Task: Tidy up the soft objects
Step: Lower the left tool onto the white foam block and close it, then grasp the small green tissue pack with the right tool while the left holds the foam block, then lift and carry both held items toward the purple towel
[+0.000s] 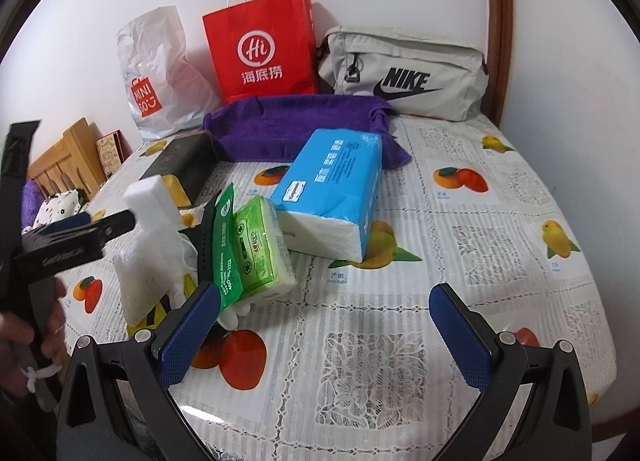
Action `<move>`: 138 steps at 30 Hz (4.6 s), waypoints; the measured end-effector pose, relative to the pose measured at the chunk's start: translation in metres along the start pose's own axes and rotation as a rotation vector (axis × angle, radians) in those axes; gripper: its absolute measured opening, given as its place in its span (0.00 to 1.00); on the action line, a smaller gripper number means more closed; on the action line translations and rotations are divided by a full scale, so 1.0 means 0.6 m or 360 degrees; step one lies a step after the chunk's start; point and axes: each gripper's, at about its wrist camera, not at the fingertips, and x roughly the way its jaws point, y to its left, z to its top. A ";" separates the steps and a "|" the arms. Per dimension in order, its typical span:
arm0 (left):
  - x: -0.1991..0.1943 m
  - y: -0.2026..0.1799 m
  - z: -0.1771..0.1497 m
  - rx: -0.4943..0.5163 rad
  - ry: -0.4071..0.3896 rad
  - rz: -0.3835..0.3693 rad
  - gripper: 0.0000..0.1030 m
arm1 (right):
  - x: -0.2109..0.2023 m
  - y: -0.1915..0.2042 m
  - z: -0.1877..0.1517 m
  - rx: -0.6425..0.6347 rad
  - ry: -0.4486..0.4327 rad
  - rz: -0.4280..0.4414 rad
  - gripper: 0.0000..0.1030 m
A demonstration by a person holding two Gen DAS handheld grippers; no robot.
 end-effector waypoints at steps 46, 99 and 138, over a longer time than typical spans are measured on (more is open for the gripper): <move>0.098 0.018 0.028 -0.0009 0.0126 -0.0123 0.51 | 0.097 0.004 0.032 0.0021 0.0219 0.0527 0.20; 0.104 0.062 0.004 0.0000 0.0165 0.0007 0.49 | 0.120 -0.002 0.008 -0.0113 0.0271 0.0043 0.31; 0.034 0.081 0.143 -0.0023 0.0056 -0.0080 0.48 | 0.047 -0.004 0.164 -0.0090 0.0103 0.0194 0.18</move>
